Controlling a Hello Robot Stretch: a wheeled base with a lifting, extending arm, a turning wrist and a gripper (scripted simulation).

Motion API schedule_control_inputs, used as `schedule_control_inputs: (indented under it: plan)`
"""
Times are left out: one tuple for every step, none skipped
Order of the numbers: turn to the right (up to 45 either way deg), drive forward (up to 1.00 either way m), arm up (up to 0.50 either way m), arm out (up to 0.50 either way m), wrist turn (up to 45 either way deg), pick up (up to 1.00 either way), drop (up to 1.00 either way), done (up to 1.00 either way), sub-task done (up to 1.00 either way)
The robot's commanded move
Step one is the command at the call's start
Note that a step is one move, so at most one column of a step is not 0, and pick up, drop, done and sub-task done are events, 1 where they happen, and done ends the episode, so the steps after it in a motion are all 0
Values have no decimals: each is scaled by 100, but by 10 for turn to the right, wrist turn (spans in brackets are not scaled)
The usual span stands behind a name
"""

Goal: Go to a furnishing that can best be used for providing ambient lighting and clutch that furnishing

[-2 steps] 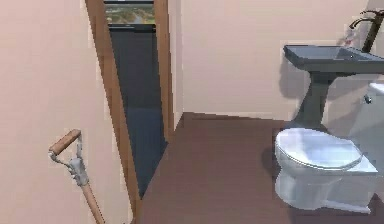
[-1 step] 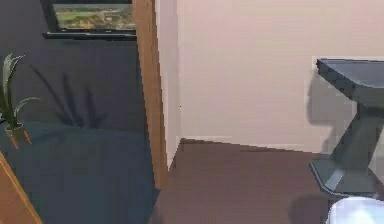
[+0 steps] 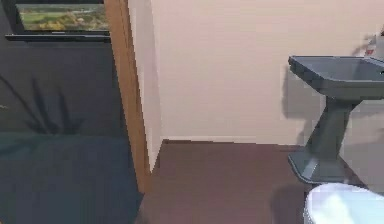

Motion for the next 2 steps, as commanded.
schedule_control_inputs:
  plan:
    - [0,30,0,0,0,0,0,0,0]
    - [-240,0,0,0,0,0,0,0,0]
